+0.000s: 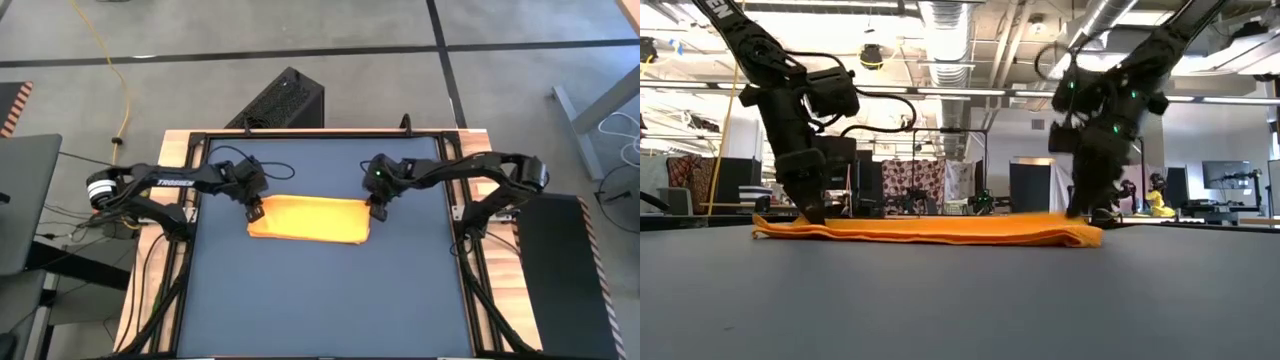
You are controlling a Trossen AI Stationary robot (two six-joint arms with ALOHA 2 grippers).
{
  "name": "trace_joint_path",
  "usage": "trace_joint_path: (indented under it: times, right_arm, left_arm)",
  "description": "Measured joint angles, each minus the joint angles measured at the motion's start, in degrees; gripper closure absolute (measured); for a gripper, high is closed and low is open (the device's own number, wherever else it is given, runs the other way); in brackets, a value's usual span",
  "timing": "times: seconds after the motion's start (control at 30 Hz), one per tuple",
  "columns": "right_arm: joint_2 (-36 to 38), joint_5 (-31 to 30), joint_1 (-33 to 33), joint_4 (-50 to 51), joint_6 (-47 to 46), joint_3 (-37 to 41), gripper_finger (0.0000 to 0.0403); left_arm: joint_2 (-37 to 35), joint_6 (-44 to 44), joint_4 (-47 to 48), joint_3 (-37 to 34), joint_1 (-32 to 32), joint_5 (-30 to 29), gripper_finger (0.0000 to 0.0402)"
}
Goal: Roll towel
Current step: Roll the yellow microfiber towel
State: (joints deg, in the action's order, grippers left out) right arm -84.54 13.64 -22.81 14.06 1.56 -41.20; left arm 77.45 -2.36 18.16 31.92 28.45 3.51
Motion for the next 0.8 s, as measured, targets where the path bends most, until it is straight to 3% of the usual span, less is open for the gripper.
trace_joint_path:
  times: [0.23,0.53,0.8]
  right_arm:
    - [4.5,0.0,0.1,3.4,-0.2,-4.7,0.0385]
    - [5.2,0.0,2.0,5.9,-1.3,-7.3,0.0378]
    - [3.3,-0.2,2.6,6.7,-3.1,-7.3,0.0379]
  left_arm:
    - [-4.2,-0.1,3.7,3.3,0.0,-9.6,0.0293]
    - [-10.1,-0.2,3.8,5.5,1.9,-8.6,0.0231]
    - [-3.8,0.0,4.6,5.4,6.8,-6.3,0.0216]
